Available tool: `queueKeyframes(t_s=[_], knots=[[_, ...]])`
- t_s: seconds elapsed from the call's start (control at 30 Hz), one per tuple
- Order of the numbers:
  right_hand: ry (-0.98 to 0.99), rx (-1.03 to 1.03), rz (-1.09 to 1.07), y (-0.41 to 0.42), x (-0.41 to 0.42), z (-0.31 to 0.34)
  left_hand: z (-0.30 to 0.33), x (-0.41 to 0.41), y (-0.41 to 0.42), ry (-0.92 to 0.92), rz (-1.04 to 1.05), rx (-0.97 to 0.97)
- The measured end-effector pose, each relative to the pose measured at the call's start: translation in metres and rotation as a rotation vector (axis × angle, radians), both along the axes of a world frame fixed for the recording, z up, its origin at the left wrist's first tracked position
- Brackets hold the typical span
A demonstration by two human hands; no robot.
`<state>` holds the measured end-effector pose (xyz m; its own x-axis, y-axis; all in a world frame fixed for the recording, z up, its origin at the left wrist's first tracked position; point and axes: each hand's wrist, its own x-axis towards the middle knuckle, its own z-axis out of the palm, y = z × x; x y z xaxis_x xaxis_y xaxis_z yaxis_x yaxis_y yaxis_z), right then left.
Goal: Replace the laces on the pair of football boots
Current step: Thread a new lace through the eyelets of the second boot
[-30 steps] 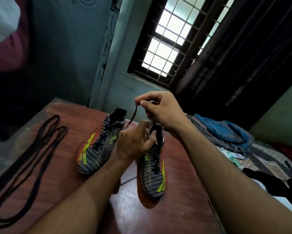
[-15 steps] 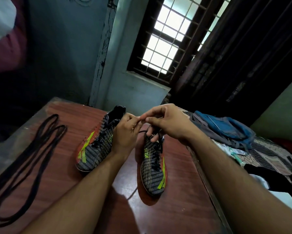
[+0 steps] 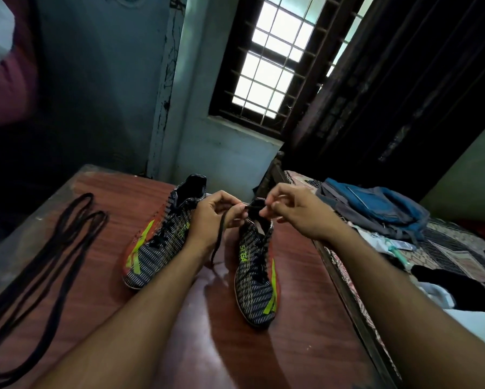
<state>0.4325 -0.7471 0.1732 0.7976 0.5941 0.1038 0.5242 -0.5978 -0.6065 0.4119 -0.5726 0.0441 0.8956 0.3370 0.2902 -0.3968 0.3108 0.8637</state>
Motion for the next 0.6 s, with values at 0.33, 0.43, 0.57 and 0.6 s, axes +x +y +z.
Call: queueKeyframes(t_s=[0.33, 0.43, 0.57, 0.6], knots=[[-0.275, -0.014, 0.054, -0.033, 0.022, -0.101, -0.009, 0.003, 0.0, 0.03, -0.155, 0.182], [-0.259, 0.102, 0.039, -0.029, 0.03, -0.111, -0.016, 0.008, -0.001, 0.068, -0.077, 0.14], [-0.266, 0.203, -0.009, -0.02, 0.045, -0.119, -0.019, 0.012, -0.002, 0.089, 0.043, 0.091], [-0.266, 0.223, -0.02, -0.018, 0.05, -0.122, -0.02, 0.012, -0.001, 0.087, 0.07, 0.116]])
